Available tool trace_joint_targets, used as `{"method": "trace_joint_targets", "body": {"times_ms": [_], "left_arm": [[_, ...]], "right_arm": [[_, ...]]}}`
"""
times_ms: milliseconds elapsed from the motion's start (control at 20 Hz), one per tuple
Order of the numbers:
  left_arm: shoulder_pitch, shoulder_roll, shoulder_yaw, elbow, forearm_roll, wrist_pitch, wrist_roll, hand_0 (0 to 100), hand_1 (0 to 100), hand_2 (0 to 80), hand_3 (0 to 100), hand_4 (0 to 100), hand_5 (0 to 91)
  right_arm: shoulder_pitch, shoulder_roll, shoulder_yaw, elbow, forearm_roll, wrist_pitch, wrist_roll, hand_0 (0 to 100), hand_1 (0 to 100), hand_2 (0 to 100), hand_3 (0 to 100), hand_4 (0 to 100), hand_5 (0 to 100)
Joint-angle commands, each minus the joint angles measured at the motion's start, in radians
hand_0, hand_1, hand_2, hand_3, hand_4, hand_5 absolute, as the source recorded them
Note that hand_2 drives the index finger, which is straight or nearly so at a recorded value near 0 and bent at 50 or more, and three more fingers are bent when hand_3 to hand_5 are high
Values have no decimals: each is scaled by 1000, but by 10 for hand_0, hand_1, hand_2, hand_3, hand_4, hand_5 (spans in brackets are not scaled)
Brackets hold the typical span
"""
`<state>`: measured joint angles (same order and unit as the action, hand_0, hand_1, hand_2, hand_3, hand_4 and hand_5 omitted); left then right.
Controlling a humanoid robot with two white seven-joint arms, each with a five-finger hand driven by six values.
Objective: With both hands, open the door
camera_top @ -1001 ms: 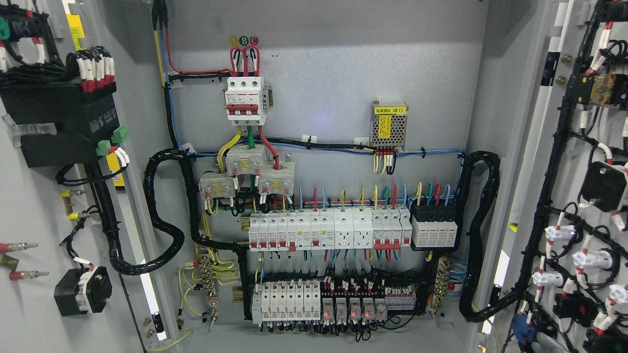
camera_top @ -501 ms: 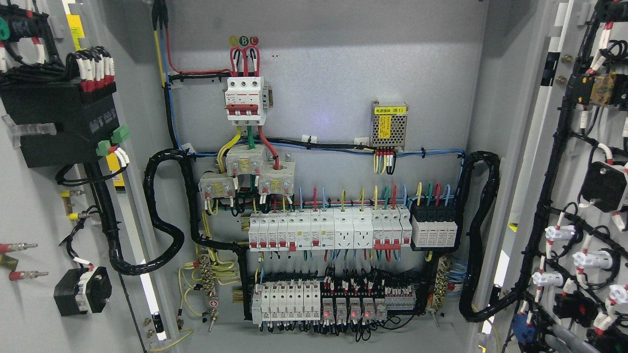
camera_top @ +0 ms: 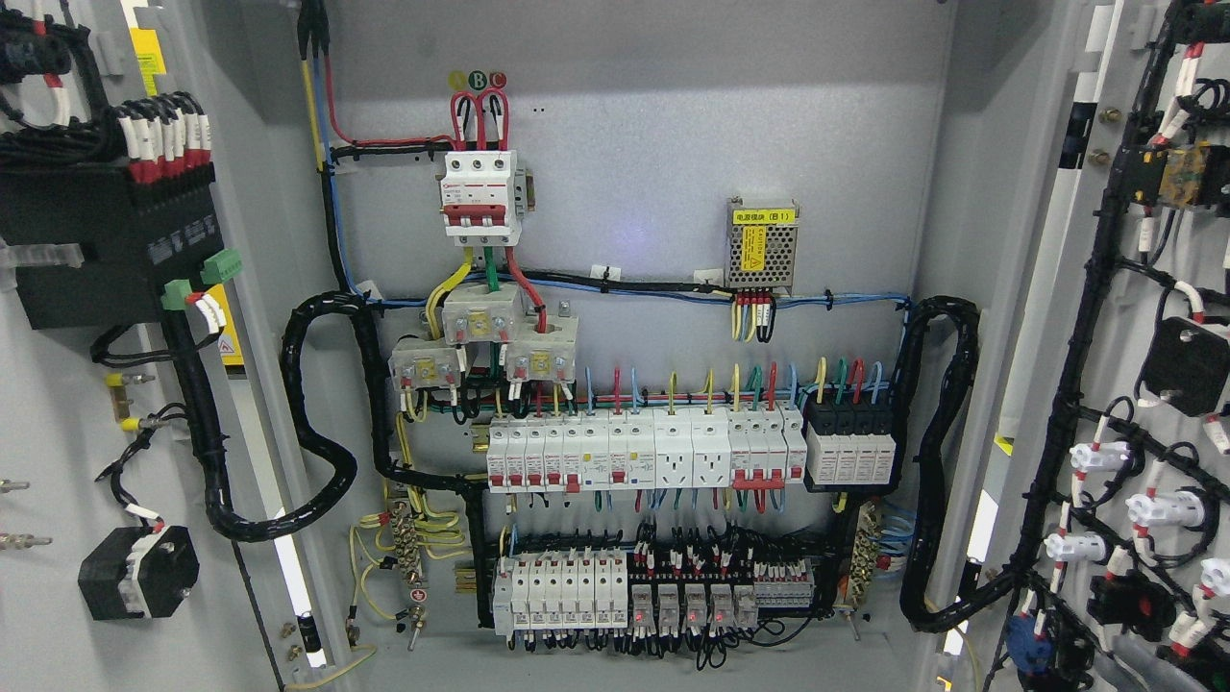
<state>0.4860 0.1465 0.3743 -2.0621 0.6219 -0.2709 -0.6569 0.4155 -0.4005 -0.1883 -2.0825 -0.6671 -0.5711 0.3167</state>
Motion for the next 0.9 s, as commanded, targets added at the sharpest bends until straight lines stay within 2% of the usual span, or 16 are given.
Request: {"method": "trace_joint_targets", "body": {"times_ms": [0, 250, 401, 501, 651, 851], "left_arm": [[-1, 4, 147, 36, 58, 39, -50, 39, 0, 57, 146, 54, 0], [-3, 47, 225, 98, 140, 78, -102, 17, 0, 82, 179, 71, 0], [-10, 85, 270, 151, 168, 88, -142, 6, 0, 95, 205, 82, 0], [-18, 108, 290, 180, 180, 99, -164, 2, 0, 104, 223, 89, 0], [-38, 128, 301, 218, 183, 107, -168, 0, 0, 105, 229, 95, 0], [-76, 179, 310, 273, 199, 131, -168, 0, 7, 105, 242, 99, 0]], "right_arm": [[12, 6, -82, 30, -43, 0, 1, 215, 62, 0, 0, 0, 0], [46, 8, -115, 29, -57, -4, 5, 215, 62, 0, 0, 0, 0], [48, 25, -151, 27, -62, -3, 5, 215, 62, 0, 0, 0, 0], [55, 26, -154, 29, -63, -3, 5, 215, 61, 0, 0, 0, 0], [62, 28, -155, 30, -65, -4, 5, 215, 62, 0, 0, 0, 0], [62, 29, -184, 35, -65, -3, 4, 215, 61, 0, 0, 0, 0]]}}
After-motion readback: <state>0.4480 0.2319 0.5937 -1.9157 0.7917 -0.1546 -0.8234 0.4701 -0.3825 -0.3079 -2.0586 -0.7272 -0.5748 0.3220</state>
